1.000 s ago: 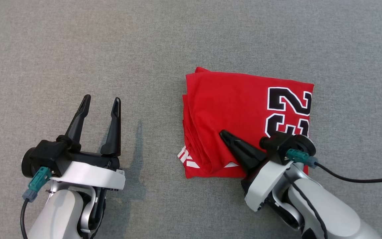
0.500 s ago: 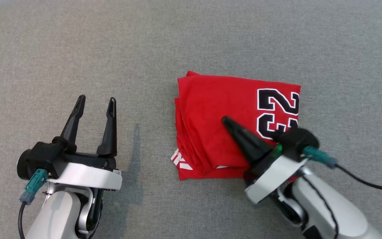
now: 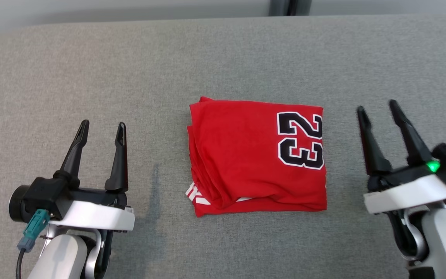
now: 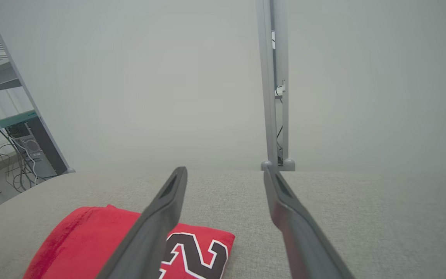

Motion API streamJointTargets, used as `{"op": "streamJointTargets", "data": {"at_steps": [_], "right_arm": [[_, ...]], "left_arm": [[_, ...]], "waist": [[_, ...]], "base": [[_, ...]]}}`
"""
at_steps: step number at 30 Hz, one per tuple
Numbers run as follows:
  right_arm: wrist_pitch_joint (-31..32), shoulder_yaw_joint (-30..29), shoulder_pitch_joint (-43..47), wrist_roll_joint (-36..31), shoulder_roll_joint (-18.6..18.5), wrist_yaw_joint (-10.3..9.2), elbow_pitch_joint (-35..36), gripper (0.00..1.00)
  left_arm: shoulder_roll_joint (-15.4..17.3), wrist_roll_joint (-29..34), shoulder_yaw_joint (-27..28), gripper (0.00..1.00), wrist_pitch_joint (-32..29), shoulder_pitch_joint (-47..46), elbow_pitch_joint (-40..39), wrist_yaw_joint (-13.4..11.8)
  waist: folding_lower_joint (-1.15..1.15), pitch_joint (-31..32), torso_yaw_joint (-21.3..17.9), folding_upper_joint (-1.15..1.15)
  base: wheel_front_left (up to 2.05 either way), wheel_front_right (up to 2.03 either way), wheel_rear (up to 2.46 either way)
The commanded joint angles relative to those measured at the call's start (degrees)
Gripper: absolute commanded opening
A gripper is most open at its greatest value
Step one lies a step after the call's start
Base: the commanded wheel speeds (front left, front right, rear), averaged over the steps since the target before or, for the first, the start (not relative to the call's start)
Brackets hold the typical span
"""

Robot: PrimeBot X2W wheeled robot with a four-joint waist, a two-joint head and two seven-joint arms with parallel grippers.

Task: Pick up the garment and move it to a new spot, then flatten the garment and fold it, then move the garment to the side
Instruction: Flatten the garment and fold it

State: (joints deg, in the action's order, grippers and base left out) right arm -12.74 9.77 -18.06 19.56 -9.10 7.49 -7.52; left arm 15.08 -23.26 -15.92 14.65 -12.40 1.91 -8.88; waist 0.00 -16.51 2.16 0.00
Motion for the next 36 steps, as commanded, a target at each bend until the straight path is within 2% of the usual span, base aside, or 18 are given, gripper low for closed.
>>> {"op": "streamJointTargets", "data": {"at_steps": [1, 3, 7, 23, 36], "right_arm": [[0.52, -2.05, 1.68, -0.93, 0.14, 0.00, 0.82, 1.00], [1.85, -6.45, 5.46, -2.41, 0.68, 0.00, 2.50, 1.00], [3.14, -8.40, 8.77, -3.16, 1.31, 0.00, 3.61, 1.00], [7.17, -10.09, 17.82, -4.18, 1.96, 0.00, 6.38, 1.00], [9.27, -11.79, 21.82, -4.38, 2.67, 0.00, 8.84, 1.00]], "left_arm": [[0.47, 0.32, 0.22, 1.00, -0.17, 0.74, -0.38, -0.41], [1.09, 0.27, 0.36, 1.00, -0.49, 2.24, -1.16, -0.92], [1.66, -0.15, 0.41, 1.00, -0.94, 4.29, -1.76, -1.33], [3.22, -1.15, 0.01, 1.00, -3.31, 11.19, -2.38, -2.77], [5.19, -3.51, 1.72, 1.00, -4.01, 14.82, -3.51, -2.68]], "waist": [[0.00, 1.00, -0.76, 0.00], [0.00, 2.88, -1.72, 0.00], [0.00, 5.27, -2.66, 0.00], [0.00, 14.17, -3.71, 0.00], [0.00, 16.87, -2.83, 0.00]], "base": [[0.00, 0.00, 0.00], [0.00, 0.00, 0.00], [0.00, 0.00, 0.00], [0.00, 0.00, 0.00], [0.00, 0.00, 0.00]]}}
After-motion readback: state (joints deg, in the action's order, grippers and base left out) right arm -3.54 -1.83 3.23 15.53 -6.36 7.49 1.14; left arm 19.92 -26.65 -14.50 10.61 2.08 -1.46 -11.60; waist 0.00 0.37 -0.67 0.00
